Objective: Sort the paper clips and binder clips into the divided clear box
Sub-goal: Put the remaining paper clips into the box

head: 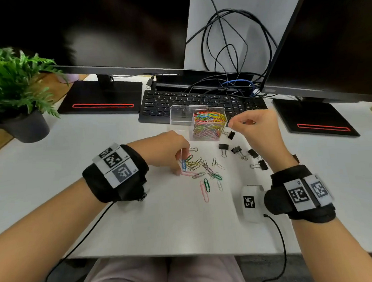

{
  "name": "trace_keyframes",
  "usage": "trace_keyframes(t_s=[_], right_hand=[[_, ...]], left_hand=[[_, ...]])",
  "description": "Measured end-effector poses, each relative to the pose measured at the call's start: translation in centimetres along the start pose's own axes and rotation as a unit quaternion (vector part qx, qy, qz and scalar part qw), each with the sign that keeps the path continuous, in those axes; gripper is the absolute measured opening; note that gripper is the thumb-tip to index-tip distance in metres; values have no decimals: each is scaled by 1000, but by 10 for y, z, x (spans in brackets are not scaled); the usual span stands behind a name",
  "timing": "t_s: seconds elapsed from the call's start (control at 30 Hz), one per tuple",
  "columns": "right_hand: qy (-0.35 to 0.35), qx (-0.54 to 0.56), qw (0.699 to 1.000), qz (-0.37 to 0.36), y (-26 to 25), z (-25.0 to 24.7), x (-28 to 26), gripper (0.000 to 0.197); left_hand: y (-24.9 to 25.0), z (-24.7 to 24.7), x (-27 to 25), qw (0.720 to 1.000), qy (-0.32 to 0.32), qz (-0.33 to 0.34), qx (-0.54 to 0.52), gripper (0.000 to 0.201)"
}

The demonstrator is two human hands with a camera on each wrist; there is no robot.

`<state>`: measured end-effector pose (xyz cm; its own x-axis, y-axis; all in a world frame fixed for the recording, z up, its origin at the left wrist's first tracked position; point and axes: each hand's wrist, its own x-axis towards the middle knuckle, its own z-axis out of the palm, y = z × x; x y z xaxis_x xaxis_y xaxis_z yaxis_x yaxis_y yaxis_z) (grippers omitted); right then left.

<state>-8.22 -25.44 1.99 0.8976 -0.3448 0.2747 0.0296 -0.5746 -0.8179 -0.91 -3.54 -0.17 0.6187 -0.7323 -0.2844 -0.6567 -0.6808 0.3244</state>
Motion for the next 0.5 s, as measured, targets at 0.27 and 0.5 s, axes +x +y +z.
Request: trace_keyframes(t_s=[0.27,0.5], right_hand=[[-131,-104,984,61,5,5,-5,11],[-267,-224,929,123,3,14,-13,24]], left_hand=[[20,10,19,999,0,11,37,36],[16,-3,16,992,105,23,-72,26]])
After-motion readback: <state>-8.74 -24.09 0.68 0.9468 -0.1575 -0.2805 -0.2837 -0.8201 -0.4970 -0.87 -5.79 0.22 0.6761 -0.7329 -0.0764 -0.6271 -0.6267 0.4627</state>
